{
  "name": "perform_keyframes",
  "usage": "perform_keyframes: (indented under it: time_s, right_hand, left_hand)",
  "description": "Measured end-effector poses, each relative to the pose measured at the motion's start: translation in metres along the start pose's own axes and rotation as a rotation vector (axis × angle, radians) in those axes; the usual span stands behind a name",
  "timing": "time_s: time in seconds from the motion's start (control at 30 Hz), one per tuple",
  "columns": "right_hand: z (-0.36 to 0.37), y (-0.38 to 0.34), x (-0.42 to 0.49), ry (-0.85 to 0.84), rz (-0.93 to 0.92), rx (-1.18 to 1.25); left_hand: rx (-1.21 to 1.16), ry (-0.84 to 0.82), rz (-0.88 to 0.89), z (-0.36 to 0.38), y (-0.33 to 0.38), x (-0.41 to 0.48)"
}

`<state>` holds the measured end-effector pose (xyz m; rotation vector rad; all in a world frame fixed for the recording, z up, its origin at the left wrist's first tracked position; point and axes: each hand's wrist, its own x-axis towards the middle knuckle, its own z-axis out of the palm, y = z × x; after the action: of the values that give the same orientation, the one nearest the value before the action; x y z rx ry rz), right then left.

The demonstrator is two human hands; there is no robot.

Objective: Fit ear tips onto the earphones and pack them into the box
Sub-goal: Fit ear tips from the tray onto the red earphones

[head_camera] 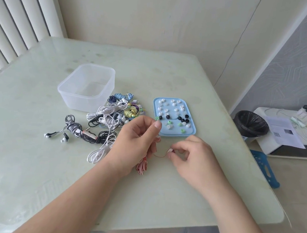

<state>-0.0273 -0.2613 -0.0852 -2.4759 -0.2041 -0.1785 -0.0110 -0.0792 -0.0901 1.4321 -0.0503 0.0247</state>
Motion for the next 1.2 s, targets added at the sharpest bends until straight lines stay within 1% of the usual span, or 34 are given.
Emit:
perform_keyframes:
  time_s: [0.1, 0.17, 0.27, 0.33, 0.43, 0.57, 0.63, 0.73, 0.77, 0.8, 0.87, 0.93, 1.03, 1.1, 1.2]
  right_hand:
    - [0.000, -0.003, 0.000, 0.009, 0.004, 0.063]
    - [-0.006, -0.007, 0.002, 0.005, 0.063, 0.222]
    - [-0.016, -0.018, 0.007, -0.051, 0.105, 0.486]
    - [-0.019, -0.024, 0.010, -0.073, 0.127, 0.604]
    - [-0.018, -0.028, 0.014, -0.091, 0.160, 0.717]
    - [-0.014, -0.030, 0.024, -0.046, 0.174, 0.789]
    - [-0.016, -0.030, 0.030, -0.088, 0.157, 0.752]
    - [-0.027, -0.027, 0.039, -0.251, 0.122, 0.668]
    - [-0.029, -0.025, 0.043, -0.253, 0.132, 0.623]
    - [-0.029, -0.023, 0.048, -0.207, 0.143, 0.541]
    - [-0.022, -0.018, 0.059, -0.050, 0.124, 0.266]
    - [-0.012, -0.016, 0.068, 0.013, 0.059, 0.059]
    - [-0.004, -0.016, 0.076, -0.031, -0.037, -0.108]
    - [-0.002, -0.015, 0.080, -0.060, -0.068, -0.227]
    - [-0.002, -0.016, 0.081, -0.088, -0.091, -0.321]
  left_hand:
    - [0.006, 0.005, -0.002, -0.001, 0.000, 0.000]
    - [-0.005, -0.011, -0.019, -0.002, 0.000, -0.001]
    - [0.024, -0.067, -0.012, -0.003, 0.000, -0.003]
    - [0.053, -0.106, -0.012, -0.003, 0.000, -0.002]
    - [0.021, -0.157, -0.023, -0.006, 0.000, 0.000]
    - [-0.004, -0.176, 0.008, -0.008, 0.000, 0.000]
    - [-0.013, -0.162, 0.014, -0.009, 0.000, 0.001]
    - [-0.022, -0.094, 0.002, -0.009, -0.004, 0.004]
    - [-0.025, -0.068, -0.005, -0.009, -0.005, 0.006]
    - [-0.033, -0.049, -0.013, -0.008, -0.006, 0.007]
    - [-0.049, -0.032, -0.025, -0.007, -0.006, 0.008]
    - [-0.064, -0.031, -0.033, -0.007, -0.005, 0.009]
    - [-0.073, -0.037, -0.041, -0.007, -0.004, 0.009]
    - [-0.078, -0.039, -0.047, -0.008, -0.004, 0.009]
    - [-0.088, -0.043, -0.056, -0.008, -0.004, 0.009]
